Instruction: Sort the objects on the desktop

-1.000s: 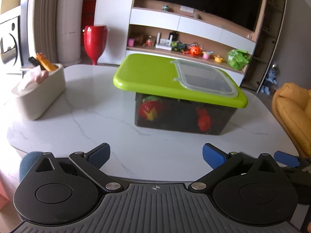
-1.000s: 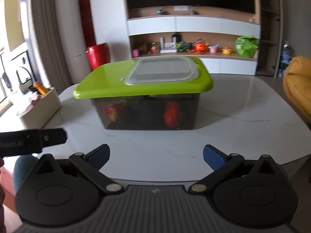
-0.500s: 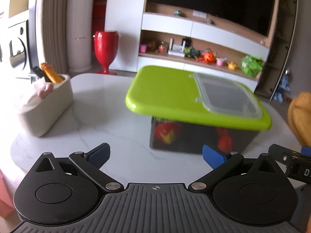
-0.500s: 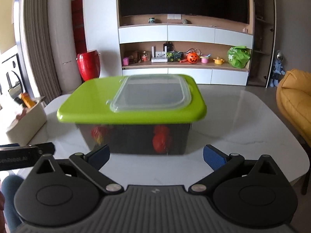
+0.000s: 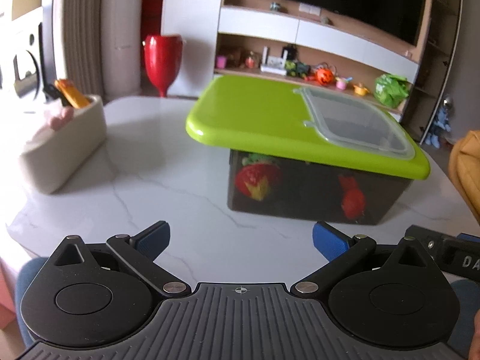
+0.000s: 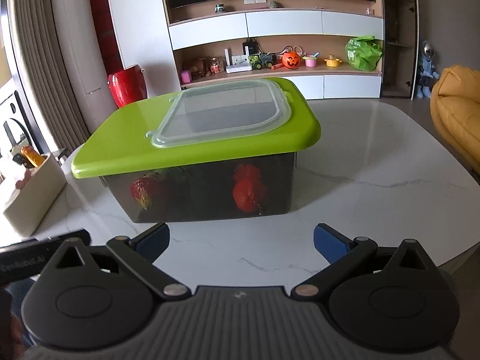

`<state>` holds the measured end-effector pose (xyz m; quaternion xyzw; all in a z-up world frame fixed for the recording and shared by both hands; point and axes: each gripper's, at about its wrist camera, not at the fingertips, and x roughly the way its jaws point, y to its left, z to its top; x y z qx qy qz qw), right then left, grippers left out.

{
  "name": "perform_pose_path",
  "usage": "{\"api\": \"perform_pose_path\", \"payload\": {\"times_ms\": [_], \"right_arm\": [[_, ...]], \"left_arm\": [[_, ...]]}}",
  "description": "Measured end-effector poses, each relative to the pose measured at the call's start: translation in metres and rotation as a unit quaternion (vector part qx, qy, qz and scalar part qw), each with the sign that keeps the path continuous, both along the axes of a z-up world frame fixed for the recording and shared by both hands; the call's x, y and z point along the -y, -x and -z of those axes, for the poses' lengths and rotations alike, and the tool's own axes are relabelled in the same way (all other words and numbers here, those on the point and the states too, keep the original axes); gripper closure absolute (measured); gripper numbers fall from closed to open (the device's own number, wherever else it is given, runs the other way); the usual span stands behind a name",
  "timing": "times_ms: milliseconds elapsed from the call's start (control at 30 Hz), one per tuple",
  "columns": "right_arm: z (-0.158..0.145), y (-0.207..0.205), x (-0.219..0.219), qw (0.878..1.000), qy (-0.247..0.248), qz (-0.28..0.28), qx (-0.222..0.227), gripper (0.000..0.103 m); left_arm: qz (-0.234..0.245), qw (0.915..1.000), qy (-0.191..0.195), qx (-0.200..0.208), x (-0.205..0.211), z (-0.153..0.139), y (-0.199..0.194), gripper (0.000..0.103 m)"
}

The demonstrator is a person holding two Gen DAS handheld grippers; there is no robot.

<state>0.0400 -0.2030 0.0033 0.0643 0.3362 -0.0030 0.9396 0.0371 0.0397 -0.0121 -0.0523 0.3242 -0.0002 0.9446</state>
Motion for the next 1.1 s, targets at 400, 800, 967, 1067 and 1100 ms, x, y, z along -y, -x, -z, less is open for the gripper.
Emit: {"api": "perform_pose_path", "payload": {"times_ms": [400,800,967,1067,1100], "right_arm": [[0.006,0.002,-0.001,1.0,0.012,-0.007,-0.005,0.0],[0.007,0.002,0.001,1.0,0.005,-0.007,-0.016,0.0],[0.009,0.002,-0.001,1.0,0.004,-0.009,-0.019,0.0],[0.009,0.002,-0.001,1.0,0.005,-0.01,-0.02,0.0],[0.01,0.002,-0.001,1.0,0.005,-0.01,-0.021,0.0]], "left_arm": [[0.032,0.999,-0.022,-0.022,0.015,0.008,-0.002,0.0],[0.035,0.9987,-0.025,-0.028,0.018,0.01,-0.002,0.0],[0.035,0.9986,-0.023,-0.031,0.017,0.011,-0.003,0.0],[0.035,0.9986,-0.023,-0.032,0.016,0.012,-0.004,0.0],[0.035,0.9986,-0.023,-0.032,0.016,0.012,-0.004,0.0]]}}
